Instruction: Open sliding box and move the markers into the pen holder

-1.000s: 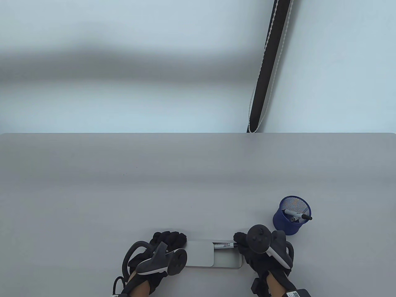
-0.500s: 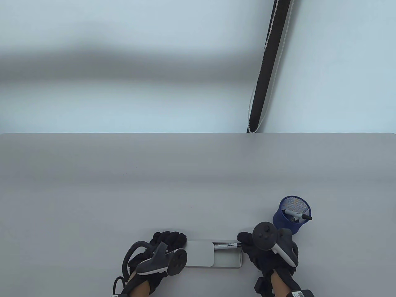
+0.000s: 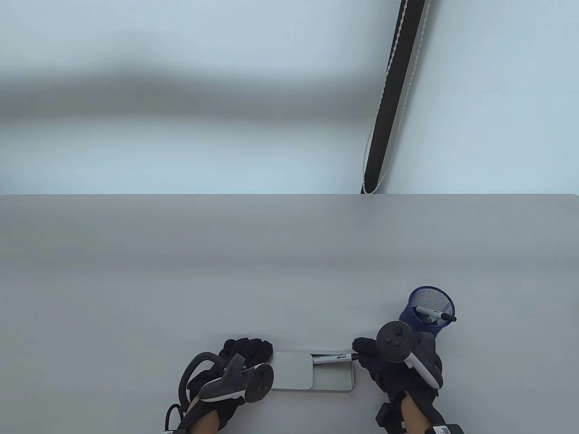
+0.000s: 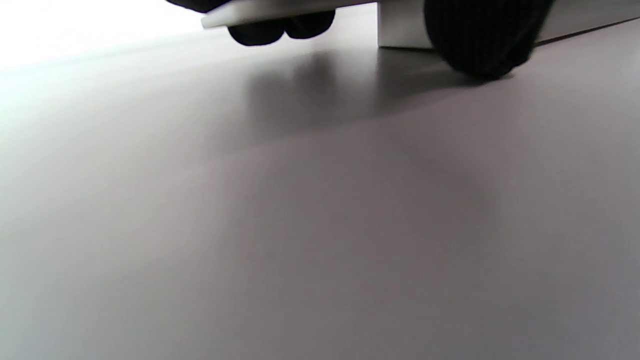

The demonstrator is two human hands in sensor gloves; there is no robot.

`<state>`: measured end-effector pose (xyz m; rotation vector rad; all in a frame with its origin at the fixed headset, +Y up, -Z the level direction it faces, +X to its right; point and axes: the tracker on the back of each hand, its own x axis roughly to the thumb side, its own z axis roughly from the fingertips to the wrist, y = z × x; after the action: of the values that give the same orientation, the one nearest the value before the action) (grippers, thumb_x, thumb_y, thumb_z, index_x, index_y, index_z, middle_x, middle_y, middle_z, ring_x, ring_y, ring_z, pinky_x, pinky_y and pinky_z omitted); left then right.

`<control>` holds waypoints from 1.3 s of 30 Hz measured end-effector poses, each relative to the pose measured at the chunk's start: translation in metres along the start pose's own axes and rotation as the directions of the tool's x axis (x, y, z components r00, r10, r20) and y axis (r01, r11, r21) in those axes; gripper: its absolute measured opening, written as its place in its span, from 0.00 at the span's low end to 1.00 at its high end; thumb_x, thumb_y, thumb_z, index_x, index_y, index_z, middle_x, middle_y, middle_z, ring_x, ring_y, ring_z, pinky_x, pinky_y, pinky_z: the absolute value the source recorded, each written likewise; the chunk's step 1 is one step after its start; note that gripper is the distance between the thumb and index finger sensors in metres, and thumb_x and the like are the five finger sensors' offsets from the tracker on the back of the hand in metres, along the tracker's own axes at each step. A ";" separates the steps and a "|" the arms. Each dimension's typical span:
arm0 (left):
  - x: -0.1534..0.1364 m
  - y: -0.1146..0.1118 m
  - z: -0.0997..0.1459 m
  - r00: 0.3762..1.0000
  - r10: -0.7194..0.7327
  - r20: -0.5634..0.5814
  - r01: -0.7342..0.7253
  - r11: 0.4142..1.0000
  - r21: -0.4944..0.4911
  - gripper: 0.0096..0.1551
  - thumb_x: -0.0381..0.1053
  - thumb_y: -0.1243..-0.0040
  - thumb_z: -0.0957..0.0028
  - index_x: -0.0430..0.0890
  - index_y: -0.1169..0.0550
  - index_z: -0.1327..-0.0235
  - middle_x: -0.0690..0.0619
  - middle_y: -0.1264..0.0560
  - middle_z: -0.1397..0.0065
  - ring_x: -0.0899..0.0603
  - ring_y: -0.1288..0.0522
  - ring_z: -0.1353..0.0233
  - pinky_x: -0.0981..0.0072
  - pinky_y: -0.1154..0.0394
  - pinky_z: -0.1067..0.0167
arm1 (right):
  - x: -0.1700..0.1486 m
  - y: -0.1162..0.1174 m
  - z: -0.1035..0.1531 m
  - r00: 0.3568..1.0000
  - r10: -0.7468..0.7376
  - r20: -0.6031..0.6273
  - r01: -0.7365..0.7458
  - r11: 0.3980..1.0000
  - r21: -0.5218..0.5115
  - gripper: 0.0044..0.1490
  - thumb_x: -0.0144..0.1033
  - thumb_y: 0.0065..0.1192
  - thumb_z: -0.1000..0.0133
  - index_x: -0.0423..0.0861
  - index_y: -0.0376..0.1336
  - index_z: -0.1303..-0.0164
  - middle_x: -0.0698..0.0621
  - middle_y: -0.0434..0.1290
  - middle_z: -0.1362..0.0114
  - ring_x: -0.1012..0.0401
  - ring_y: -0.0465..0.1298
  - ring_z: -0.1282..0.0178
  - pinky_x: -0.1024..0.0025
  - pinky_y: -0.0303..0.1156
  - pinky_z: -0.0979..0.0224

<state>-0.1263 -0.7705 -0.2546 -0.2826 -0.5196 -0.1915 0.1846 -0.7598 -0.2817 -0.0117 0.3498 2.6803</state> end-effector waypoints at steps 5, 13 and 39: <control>0.000 0.000 0.000 1.000 0.000 0.000 0.000 1.000 0.000 0.46 0.71 0.51 0.52 0.55 0.46 0.23 0.55 0.43 0.16 0.45 0.38 0.18 0.55 0.38 0.19 | -0.003 -0.004 0.000 1.000 -0.028 -0.009 0.028 1.000 -0.009 0.27 0.37 0.63 0.52 0.51 0.69 0.40 0.46 0.77 0.39 0.58 0.82 0.48 0.55 0.75 0.37; 0.000 0.000 0.000 1.000 -0.002 -0.001 0.002 1.000 -0.001 0.46 0.71 0.51 0.52 0.55 0.46 0.23 0.55 0.44 0.16 0.45 0.38 0.18 0.55 0.38 0.19 | -0.006 -0.014 0.003 0.998 -0.065 -0.010 0.064 0.997 -0.050 0.27 0.38 0.63 0.51 0.51 0.69 0.40 0.46 0.77 0.39 0.58 0.81 0.49 0.55 0.74 0.37; 0.000 0.000 0.000 1.000 -0.002 -0.001 0.002 1.000 -0.001 0.46 0.71 0.51 0.52 0.55 0.46 0.23 0.55 0.44 0.16 0.45 0.38 0.18 0.55 0.38 0.19 | -0.007 -0.046 0.019 0.971 -0.232 0.059 0.239 0.950 -0.202 0.26 0.39 0.63 0.51 0.52 0.70 0.41 0.47 0.77 0.40 0.58 0.80 0.49 0.55 0.73 0.36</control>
<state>-0.1262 -0.7705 -0.2544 -0.2835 -0.5190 -0.1938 0.2109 -0.7178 -0.2743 -0.0662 0.0504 2.4635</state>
